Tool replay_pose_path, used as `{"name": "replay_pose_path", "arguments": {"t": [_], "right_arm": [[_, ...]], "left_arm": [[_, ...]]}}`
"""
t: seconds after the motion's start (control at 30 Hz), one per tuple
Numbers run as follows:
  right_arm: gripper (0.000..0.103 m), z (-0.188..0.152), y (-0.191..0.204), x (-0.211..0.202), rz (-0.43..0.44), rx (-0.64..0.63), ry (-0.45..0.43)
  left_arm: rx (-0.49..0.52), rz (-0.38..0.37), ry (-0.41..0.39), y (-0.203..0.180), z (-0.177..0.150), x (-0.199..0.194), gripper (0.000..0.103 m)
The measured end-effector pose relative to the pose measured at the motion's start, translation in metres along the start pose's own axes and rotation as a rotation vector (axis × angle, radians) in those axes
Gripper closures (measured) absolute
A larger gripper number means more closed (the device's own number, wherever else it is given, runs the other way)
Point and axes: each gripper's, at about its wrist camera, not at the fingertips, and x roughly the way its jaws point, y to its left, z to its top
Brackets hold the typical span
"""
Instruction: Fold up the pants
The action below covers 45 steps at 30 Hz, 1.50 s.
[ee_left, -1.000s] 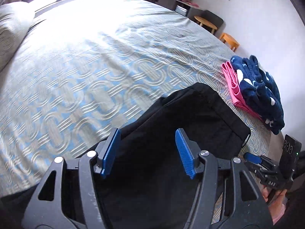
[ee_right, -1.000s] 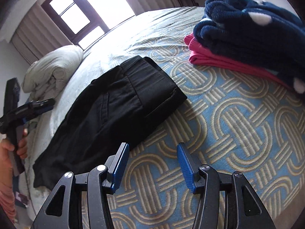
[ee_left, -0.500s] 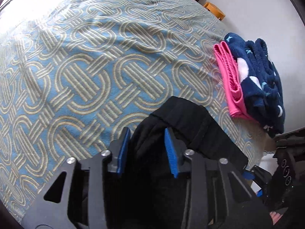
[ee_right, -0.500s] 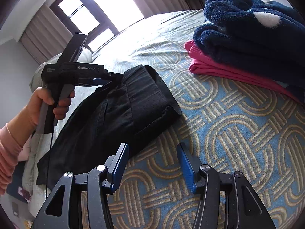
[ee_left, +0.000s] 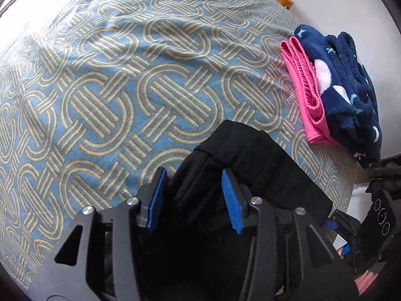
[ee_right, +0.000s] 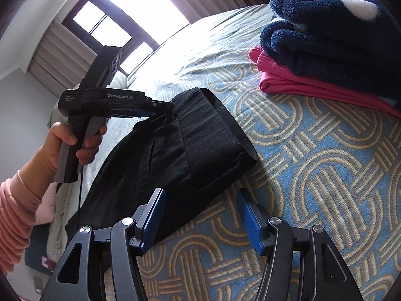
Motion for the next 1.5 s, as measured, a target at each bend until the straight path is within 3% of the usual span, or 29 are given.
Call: {"name": "replay_pose_path", "arguments": {"t": [0.03, 0.17, 0.23, 0.33, 0.43, 0.5, 0.57, 0.7, 0.8, 0.87, 1.03, 1.1, 1.13, 1.17, 1.2, 1.27, 1.3, 1.4, 1.47, 1.5], "right_arm": [[0.041, 0.000, 0.001, 0.000, -0.001, 0.011, -0.001], [0.038, 0.003, 0.001, 0.002, -0.005, 0.057, -0.009], [0.039, 0.004, 0.000, 0.001, -0.004, 0.071, -0.012], [0.073, 0.003, -0.004, -0.005, -0.023, 0.067, -0.049], [0.077, -0.005, -0.016, -0.010, 0.020, 0.090, -0.041], [0.077, -0.012, -0.019, -0.011, 0.005, 0.077, -0.021], [0.076, -0.016, -0.021, -0.016, 0.008, 0.063, -0.017], [0.070, -0.014, -0.018, -0.021, -0.029, 0.026, -0.021], [0.054, -0.012, -0.018, -0.018, -0.004, 0.049, -0.018], [0.045, -0.009, -0.017, -0.015, 0.017, 0.064, -0.019], [0.038, 0.000, -0.019, -0.003, 0.054, 0.122, -0.027], [0.038, 0.004, -0.024, 0.003, 0.086, 0.170, -0.037], [0.038, 0.007, -0.026, 0.007, 0.096, 0.190, -0.041], [0.038, 0.011, -0.026, 0.009, 0.100, 0.201, -0.046], [0.040, 0.014, -0.024, 0.012, 0.100, 0.199, -0.044], [0.077, 0.017, -0.021, 0.015, 0.073, 0.172, -0.037], [0.077, 0.017, -0.021, 0.017, 0.045, 0.165, -0.032], [0.082, 0.015, -0.026, 0.015, 0.081, 0.187, -0.042], [0.084, 0.015, -0.024, 0.009, 0.087, 0.181, -0.066], [0.085, 0.015, -0.021, 0.005, 0.088, 0.169, -0.080]], "left_arm": [[0.000, -0.002, -0.007, 0.000, -0.001, 0.000, 0.057], [0.040, -0.036, -0.079, -0.015, -0.014, -0.015, 0.085], [0.097, -0.052, -0.124, -0.031, -0.025, -0.029, 0.089], [0.176, -0.107, -0.169, -0.058, -0.047, -0.049, 0.090], [0.277, -0.125, -0.200, -0.079, -0.066, -0.068, 0.091], [0.355, -0.124, -0.205, -0.090, -0.075, -0.073, 0.091], [0.408, -0.048, -0.205, -0.094, -0.075, -0.070, 0.091], [0.356, 0.079, -0.189, -0.074, -0.041, -0.045, 0.091], [0.305, 0.169, -0.148, -0.054, -0.012, -0.027, 0.090], [0.273, 0.178, -0.100, -0.045, 0.003, -0.016, 0.090], [0.296, 0.127, -0.090, -0.047, 0.010, -0.014, 0.090], [0.306, 0.096, -0.077, -0.046, 0.009, -0.013, 0.082], [0.300, 0.079, -0.067, -0.044, 0.009, -0.013, 0.063], [0.285, 0.035, -0.036, -0.040, 0.009, -0.012, 0.032], [0.273, 0.003, -0.007, -0.041, 0.005, -0.010, 0.022], [0.278, -0.012, 0.026, -0.047, -0.005, -0.004, 0.018], [0.310, 0.030, 0.032, -0.051, -0.009, 0.001, 0.018], [0.370, 0.088, 0.029, -0.066, -0.019, 0.011, 0.026], [0.382, 0.085, -0.009, -0.076, -0.021, 0.005, 0.053], [0.392, 0.080, -0.024, -0.081, -0.020, 0.000, 0.059]]}}
